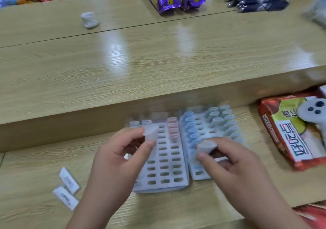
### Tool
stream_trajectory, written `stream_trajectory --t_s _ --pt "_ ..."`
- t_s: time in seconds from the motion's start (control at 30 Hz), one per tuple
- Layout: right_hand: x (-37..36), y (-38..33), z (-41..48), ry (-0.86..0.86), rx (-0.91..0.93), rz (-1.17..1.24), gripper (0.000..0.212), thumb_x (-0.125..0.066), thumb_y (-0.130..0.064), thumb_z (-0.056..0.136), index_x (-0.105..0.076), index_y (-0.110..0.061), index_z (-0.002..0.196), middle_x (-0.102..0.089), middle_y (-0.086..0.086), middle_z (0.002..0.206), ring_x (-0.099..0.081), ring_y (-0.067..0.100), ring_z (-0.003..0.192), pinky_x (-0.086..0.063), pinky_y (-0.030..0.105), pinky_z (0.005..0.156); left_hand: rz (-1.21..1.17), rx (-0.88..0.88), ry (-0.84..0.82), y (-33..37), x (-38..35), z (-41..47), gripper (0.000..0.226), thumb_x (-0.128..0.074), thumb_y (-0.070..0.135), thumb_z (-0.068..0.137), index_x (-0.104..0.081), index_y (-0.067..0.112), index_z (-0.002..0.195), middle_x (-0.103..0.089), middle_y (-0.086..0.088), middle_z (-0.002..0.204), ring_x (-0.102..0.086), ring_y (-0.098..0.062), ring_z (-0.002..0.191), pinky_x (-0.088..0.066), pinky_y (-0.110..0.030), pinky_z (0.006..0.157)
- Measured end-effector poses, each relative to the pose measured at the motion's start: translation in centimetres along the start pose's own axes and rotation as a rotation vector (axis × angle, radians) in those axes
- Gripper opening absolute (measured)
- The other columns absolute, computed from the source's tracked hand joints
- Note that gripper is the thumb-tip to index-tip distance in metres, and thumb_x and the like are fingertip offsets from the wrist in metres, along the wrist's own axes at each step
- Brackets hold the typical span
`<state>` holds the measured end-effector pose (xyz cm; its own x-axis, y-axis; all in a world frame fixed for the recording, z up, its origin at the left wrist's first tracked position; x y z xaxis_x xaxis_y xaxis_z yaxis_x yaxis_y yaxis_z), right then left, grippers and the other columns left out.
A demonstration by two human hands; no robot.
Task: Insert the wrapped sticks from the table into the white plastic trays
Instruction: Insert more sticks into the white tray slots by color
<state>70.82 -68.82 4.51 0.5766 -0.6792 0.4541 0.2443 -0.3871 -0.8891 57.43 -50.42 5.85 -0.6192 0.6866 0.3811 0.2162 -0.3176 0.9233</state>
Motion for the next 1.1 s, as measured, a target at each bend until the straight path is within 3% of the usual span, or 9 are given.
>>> stream_trajectory --t_s 0.1,0.2,0.37,0.6,0.7,0.8,0.87,0.97,1.1 --pt "-3.7 -0.2 0.4 -0.128 0.061 -0.107 0.012 -0.067 -0.034 0.085 -0.071 -0.035 0.097 -0.065 -0.021 0.090 -0.066 0.002 0.084 -0.053 0.021 0.070 0.150 0.009 0.066 -1.3 0.6 -2.2 0.021 -0.079 0.032 0.079 -0.068 0.042 0.093 -0.069 0.014 0.084 -0.062 -0.006 0.078 -0.044 -0.009 0.068" --pt "-6.2 -1.0 0.6 -0.160 0.141 -0.225 0.017 -0.066 -0.033 0.090 -0.063 -0.041 0.105 -0.062 -0.026 0.095 -0.060 -0.007 0.083 -0.048 0.013 0.070 0.254 0.028 0.145 -2.5 1.3 -3.7 0.016 -0.071 0.046 0.074 -0.068 0.045 0.090 -0.066 0.020 0.091 -0.058 0.001 0.090 -0.037 -0.003 0.075" --pt "-8.6 -1.3 1.2 -0.181 0.188 -0.293 0.016 -0.065 -0.027 0.092 -0.063 -0.037 0.104 -0.054 -0.029 0.080 -0.054 -0.008 0.082 -0.040 0.005 0.068 0.209 0.114 0.165 -5.1 1.0 -3.8 0.015 -0.079 0.049 0.075 -0.072 0.047 0.089 -0.058 0.027 0.117 -0.049 -0.007 0.119 -0.035 -0.007 0.089" --pt "-10.3 -0.6 1.3 -0.205 0.158 -0.361 0.015 -0.059 -0.028 0.095 -0.062 -0.033 0.109 -0.050 -0.026 0.080 -0.050 -0.002 0.073 -0.039 0.011 0.065 0.253 0.105 0.152 -6.1 0.5 -4.4 0.018 -0.060 0.059 0.075 -0.070 0.056 0.091 -0.044 0.036 0.135 -0.032 -0.001 0.136 -0.031 -0.010 0.093" --pt "-10.6 -0.7 1.2 -0.242 0.138 -0.413 0.011 -0.053 -0.031 0.098 -0.059 -0.032 0.107 -0.057 -0.020 0.087 -0.054 0.002 0.079 -0.042 0.018 0.067 0.275 0.078 0.166 -5.8 0.5 -4.4 0.019 -0.061 0.055 0.077 -0.074 0.048 0.089 -0.046 0.032 0.137 -0.032 0.000 0.135 -0.033 -0.013 0.092" --pt "-11.2 -0.8 0.9 -0.323 0.170 -0.551 0.014 -0.046 -0.029 0.102 -0.051 -0.031 0.115 -0.049 -0.018 0.099 -0.045 0.002 0.085 -0.034 0.019 0.070 0.375 0.026 0.146 -5.2 0.4 -4.0 0.007 -0.071 0.038 0.080 -0.075 0.044 0.083 -0.053 0.020 0.136 -0.037 -0.006 0.127 -0.028 0.005 0.089" --pt "-11.6 -0.9 0.7 -0.396 0.173 -0.683 0.018 -0.046 -0.020 0.100 -0.045 -0.029 0.115 -0.046 -0.013 0.105 -0.041 0.005 0.089 -0.031 0.020 0.069 0.451 -0.012 0.112 -4.9 0.4 -3.7 0.023 -0.079 0.022 0.078 -0.074 0.044 0.084 -0.056 0.014 0.132 -0.038 -0.007 0.123 -0.021 0.010 0.089" --pt "-11.5 -2.0 0.8 -0.399 0.190 -0.813 0.024 -0.061 -0.010 0.079 -0.059 -0.021 0.100 -0.057 -0.005 0.091 -0.058 0.012 0.078 -0.029 0.023 0.054 0.441 0.013 0.072 -4.9 0.4 -3.4 0.027 -0.080 0.021 0.078 -0.073 0.046 0.084 -0.054 0.020 0.132 -0.040 -0.002 0.121 -0.022 0.006 0.092" --pt "-11.9 -2.0 0.8 -0.439 0.268 -0.781 0.038 -0.029 -0.012 0.089 -0.042 -0.024 0.122 -0.048 -0.006 0.112 -0.054 0.015 0.102 -0.034 0.026 0.065 0.490 0.067 0.005 -4.8 0.4 -3.0 0.029 -0.075 0.033 0.080 -0.065 0.057 0.093 -0.050 0.027 0.136 -0.038 0.002 0.120 -0.034 -0.009 0.084"
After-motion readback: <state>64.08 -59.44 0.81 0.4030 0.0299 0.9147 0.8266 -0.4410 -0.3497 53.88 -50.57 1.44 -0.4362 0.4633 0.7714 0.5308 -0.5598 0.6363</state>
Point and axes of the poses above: each hand's wrist, its own z-axis towards the middle knuckle, its own x-axis out of the back of the hand, y = z × x, the point moved 7 cm from there along z, towards the middle knuckle
